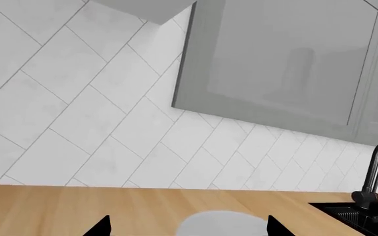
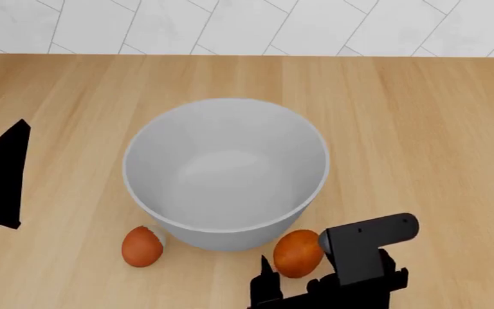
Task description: Place the eggs and milk next to the bowl.
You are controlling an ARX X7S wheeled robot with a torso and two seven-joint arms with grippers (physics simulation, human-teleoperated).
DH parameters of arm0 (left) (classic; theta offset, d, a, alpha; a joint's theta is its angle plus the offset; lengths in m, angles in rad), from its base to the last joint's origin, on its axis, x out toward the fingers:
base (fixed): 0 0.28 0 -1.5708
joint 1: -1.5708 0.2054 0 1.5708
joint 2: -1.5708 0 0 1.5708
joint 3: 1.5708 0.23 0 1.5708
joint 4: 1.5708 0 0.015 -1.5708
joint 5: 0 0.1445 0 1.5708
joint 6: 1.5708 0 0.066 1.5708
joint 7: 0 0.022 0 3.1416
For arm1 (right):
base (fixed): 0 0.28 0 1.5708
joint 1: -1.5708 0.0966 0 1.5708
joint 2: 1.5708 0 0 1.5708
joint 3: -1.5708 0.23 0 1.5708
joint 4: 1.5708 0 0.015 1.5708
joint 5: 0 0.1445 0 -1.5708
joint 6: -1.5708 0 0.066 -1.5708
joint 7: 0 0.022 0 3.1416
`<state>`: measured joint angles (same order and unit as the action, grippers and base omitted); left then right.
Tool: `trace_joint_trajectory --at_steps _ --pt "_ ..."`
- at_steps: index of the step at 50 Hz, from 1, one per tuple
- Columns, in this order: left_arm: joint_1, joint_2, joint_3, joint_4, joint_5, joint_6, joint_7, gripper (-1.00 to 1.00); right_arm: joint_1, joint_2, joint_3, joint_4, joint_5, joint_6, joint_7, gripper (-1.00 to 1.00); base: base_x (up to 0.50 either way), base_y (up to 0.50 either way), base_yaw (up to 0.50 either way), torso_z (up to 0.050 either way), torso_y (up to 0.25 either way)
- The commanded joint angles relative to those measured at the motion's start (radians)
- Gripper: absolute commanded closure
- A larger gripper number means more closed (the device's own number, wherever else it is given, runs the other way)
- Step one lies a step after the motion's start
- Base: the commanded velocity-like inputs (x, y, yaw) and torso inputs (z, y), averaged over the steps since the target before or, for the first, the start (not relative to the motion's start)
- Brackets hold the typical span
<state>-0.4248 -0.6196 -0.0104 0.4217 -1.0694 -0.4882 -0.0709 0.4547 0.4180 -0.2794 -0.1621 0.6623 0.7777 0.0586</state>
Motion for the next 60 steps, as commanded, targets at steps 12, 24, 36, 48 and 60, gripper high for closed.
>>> trace_joint_trajectory --at_steps 12,24,36,48,60 --pt "0.002 0.001 0.003 0.000 0.001 0.006 0.001 -1.00 -0.003 0.009 -0.010 -0.003 0.004 0.025 -0.003 -1.00 0.00 0.00 0.00 0.000 0.000" --pt "0.010 0.000 -0.002 0.000 -0.004 0.013 0.004 -1.00 0.010 0.031 0.013 -0.051 0.018 0.068 0.043 -1.00 0.00 0.00 0.00 0.000 0.000" --pt "0.009 -0.003 -0.005 0.006 -0.013 0.011 -0.001 -1.00 0.011 0.040 0.015 -0.094 0.035 0.097 0.062 -1.00 0.00 0.00 0.00 0.000 0.000" --pt "0.003 0.002 0.003 -0.004 -0.006 0.017 0.008 -1.00 0.005 0.060 0.032 -0.176 0.073 0.139 0.088 -1.00 0.00 0.00 0.00 0.000 0.000" --pt "0.000 0.001 0.005 -0.006 -0.003 0.019 0.007 -1.00 0.002 0.082 0.064 -0.273 0.119 0.186 0.128 -1.00 0.00 0.00 0.00 0.000 0.000"
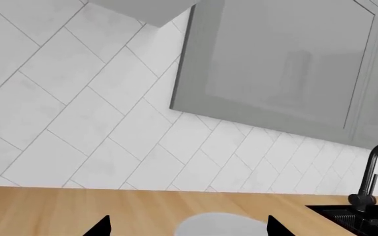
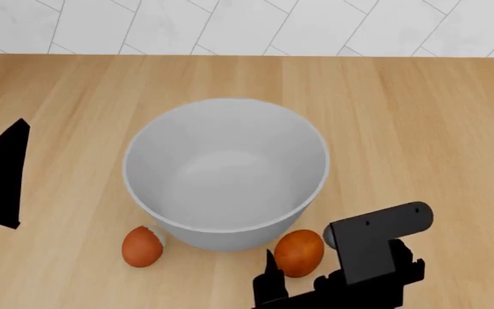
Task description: Place the eggs and milk next to the bowl.
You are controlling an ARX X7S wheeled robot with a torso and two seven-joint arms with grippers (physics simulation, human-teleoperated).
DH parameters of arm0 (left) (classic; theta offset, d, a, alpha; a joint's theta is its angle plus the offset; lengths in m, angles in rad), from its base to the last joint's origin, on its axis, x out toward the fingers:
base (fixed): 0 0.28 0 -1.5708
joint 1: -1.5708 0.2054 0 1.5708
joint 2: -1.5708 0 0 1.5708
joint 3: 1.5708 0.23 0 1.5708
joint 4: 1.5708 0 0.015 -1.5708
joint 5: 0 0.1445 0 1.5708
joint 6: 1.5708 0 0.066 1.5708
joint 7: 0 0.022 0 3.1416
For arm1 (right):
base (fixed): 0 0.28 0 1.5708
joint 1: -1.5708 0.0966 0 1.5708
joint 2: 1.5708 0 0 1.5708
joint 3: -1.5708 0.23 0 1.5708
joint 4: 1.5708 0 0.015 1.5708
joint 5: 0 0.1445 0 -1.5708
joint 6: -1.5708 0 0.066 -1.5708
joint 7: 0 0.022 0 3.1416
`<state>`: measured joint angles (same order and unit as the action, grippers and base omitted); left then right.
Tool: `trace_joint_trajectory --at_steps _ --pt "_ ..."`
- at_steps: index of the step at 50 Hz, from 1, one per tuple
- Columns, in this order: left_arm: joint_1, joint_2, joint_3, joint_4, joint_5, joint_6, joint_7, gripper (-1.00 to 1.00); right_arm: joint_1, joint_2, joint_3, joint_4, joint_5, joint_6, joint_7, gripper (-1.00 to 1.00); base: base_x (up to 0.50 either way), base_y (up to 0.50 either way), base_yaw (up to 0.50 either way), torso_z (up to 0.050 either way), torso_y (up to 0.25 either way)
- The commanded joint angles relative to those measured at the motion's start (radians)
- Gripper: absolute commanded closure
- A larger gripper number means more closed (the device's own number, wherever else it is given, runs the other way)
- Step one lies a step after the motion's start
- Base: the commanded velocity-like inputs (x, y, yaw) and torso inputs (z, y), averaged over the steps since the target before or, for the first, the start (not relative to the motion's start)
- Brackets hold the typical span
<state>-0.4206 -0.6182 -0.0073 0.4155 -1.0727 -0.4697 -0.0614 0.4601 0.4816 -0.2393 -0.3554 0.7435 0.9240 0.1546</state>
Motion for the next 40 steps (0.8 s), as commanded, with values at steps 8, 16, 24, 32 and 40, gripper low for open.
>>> trace_joint_trajectory --at_steps 8,16,24,32,40 --pt "-0.007 -0.002 -0.001 0.009 -0.007 -0.004 -0.016 -1.00 -0.030 0.049 0.077 -0.208 0.107 0.099 0.089 -1.00 0.00 0.00 0.00 0.000 0.000" --pt "-0.004 -0.003 -0.010 0.010 -0.012 0.001 -0.021 -1.00 -0.059 0.079 0.156 -0.320 0.195 0.156 0.156 -1.00 0.00 0.00 0.00 0.000 0.000" --pt "0.032 0.000 -0.041 0.023 -0.020 0.020 -0.046 -1.00 -0.094 0.106 0.252 -0.415 0.276 0.183 0.226 -1.00 0.00 0.00 0.00 0.000 0.000" --pt "0.070 -0.007 -0.073 0.064 -0.001 0.038 -0.092 -1.00 -0.066 0.116 0.352 -0.464 0.358 0.196 0.304 -1.00 0.00 0.00 0.00 0.000 0.000" --pt "0.100 -0.014 -0.087 0.124 0.040 0.050 -0.142 -1.00 -0.020 0.117 0.397 -0.484 0.351 0.174 0.356 -1.00 0.00 0.00 0.00 0.000 0.000"
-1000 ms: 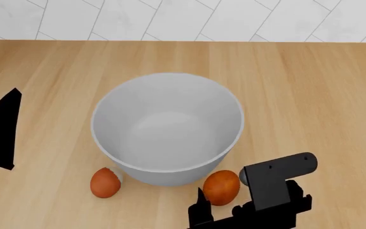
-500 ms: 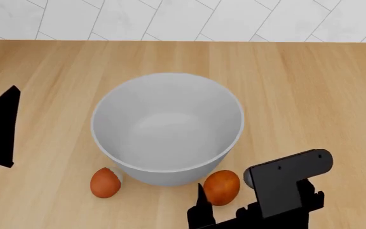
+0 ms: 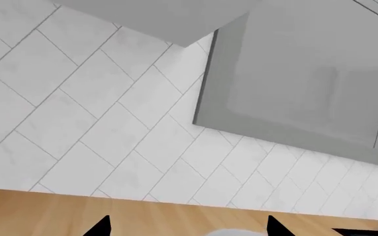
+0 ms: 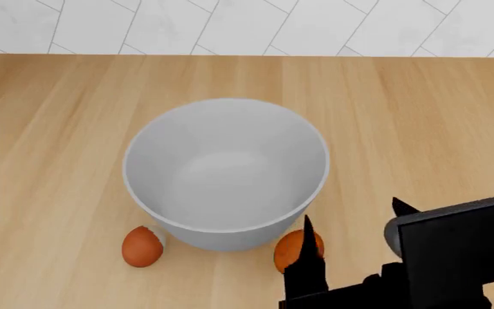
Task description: Place the eggs and milk next to the bowl.
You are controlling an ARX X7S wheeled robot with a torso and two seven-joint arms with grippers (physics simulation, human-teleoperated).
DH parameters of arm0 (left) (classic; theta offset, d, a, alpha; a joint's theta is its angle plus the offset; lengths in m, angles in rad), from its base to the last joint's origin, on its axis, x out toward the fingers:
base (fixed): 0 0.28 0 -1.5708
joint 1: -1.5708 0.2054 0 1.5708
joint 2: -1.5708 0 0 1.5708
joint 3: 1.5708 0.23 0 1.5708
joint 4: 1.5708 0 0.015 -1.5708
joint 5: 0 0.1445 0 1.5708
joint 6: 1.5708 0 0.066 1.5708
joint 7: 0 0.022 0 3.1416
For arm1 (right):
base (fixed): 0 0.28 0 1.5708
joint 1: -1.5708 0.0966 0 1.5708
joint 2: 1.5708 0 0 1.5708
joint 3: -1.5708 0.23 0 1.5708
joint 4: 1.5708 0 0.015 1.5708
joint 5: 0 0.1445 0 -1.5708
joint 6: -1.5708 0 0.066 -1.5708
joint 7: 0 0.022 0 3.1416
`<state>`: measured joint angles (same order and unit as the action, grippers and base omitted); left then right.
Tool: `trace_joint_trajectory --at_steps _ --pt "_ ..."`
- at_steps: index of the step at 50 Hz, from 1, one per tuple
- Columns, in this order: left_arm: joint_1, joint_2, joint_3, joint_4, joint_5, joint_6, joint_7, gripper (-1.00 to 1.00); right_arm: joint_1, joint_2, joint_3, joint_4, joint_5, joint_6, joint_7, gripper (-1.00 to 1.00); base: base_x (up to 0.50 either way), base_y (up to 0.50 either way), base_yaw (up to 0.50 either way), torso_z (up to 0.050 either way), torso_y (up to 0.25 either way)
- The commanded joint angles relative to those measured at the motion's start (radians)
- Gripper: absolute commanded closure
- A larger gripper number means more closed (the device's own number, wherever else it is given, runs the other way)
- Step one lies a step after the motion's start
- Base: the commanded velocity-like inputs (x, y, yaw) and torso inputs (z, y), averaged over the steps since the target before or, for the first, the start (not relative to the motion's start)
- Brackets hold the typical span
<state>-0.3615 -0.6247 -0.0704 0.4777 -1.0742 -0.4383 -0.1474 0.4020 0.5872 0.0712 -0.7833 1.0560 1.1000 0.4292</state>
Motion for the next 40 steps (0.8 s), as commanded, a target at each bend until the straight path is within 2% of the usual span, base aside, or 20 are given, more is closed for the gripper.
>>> trace_joint_trajectory --at_steps 1,10,17,40 --pt "0.049 -0.008 -0.022 0.074 0.051 0.018 -0.066 -1.00 0.056 0.015 0.091 -0.061 0.027 -0.004 0.096 -1.00 0.00 0.00 0.00 0.000 0.000" --pt "0.064 -0.008 -0.019 0.120 0.122 0.029 -0.117 -1.00 0.147 0.020 0.096 -0.045 0.008 -0.012 0.129 -1.00 0.00 0.00 0.00 0.000 0.000" --pt "0.061 -0.011 -0.032 0.121 0.114 0.020 -0.150 -1.00 0.171 0.031 0.089 -0.025 -0.040 -0.038 0.121 -1.00 0.00 0.00 0.00 0.000 0.000" --pt "0.052 -0.033 -0.060 0.122 0.130 0.029 -0.170 -1.00 0.230 0.054 0.121 -0.021 -0.025 -0.031 0.168 -1.00 0.00 0.00 0.00 0.000 0.000"
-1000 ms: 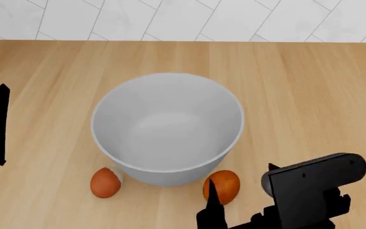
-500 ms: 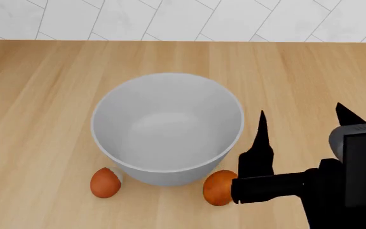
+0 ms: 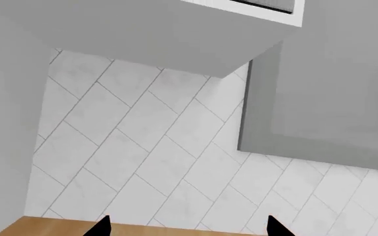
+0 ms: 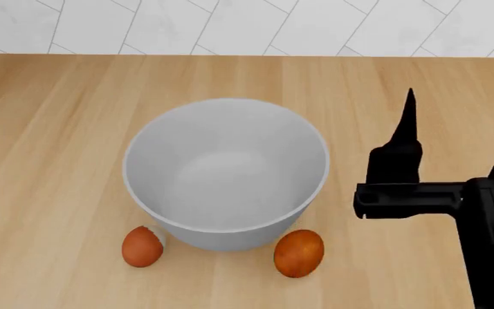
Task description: Place the eggs and milk next to the bowl.
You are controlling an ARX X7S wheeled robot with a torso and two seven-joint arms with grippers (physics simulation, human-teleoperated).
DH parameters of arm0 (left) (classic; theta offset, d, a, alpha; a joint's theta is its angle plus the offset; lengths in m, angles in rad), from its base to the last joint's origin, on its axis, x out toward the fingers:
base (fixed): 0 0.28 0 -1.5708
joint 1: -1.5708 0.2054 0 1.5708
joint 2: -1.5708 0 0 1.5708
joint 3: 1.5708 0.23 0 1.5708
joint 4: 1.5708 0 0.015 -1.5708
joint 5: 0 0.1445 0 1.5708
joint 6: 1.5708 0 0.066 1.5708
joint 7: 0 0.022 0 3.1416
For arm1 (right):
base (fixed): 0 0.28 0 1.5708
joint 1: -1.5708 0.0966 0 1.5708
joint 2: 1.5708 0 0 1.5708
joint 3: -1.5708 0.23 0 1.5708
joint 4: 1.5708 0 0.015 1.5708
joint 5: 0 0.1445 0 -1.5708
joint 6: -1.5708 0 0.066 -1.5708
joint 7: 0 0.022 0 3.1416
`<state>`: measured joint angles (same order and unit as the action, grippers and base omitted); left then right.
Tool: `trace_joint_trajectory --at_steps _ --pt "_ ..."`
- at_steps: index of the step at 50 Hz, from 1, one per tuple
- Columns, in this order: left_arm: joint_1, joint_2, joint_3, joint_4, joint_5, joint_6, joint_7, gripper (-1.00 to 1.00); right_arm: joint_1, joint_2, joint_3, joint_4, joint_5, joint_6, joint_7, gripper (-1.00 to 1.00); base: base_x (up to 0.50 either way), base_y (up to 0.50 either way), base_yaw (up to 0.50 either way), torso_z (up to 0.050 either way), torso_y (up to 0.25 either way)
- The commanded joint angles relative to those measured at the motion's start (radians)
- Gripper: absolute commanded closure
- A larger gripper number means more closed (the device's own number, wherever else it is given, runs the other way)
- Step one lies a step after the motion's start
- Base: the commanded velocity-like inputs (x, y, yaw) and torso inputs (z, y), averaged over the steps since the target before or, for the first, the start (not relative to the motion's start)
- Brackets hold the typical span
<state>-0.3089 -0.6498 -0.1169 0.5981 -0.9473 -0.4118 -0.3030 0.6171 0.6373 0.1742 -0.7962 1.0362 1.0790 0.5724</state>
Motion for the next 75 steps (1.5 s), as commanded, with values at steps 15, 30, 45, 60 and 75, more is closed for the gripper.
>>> trace_joint_trajectory --at_steps 15,30,45,60,75 --pt "-0.014 -0.005 -0.003 -0.020 0.019 0.003 -0.016 -1.00 0.003 0.002 0.003 0.002 -0.034 -0.039 0.012 -1.00 0.00 0.00 0.00 0.000 0.000" --pt "-0.018 -0.006 0.021 -0.021 0.047 0.004 -0.012 -1.00 -0.003 0.001 -0.017 -0.002 -0.050 -0.051 0.016 -1.00 0.00 0.00 0.00 0.000 0.000" --pt "-0.020 0.004 0.037 -0.030 0.059 0.013 -0.005 -1.00 -0.033 0.003 -0.026 0.009 -0.065 -0.069 0.007 -1.00 -0.27 0.02 0.00 0.000 0.000" --pt "-0.021 0.008 0.054 -0.031 0.076 0.018 -0.001 -1.00 -0.051 0.001 -0.017 0.011 -0.070 -0.093 0.002 -1.00 -0.25 0.02 0.00 0.000 0.000" --pt "-0.013 0.013 0.048 -0.031 0.064 0.024 -0.004 -1.00 -0.041 -0.005 -0.016 0.014 -0.047 -0.092 0.010 -1.00 -0.02 -0.36 0.00 0.000 0.000"
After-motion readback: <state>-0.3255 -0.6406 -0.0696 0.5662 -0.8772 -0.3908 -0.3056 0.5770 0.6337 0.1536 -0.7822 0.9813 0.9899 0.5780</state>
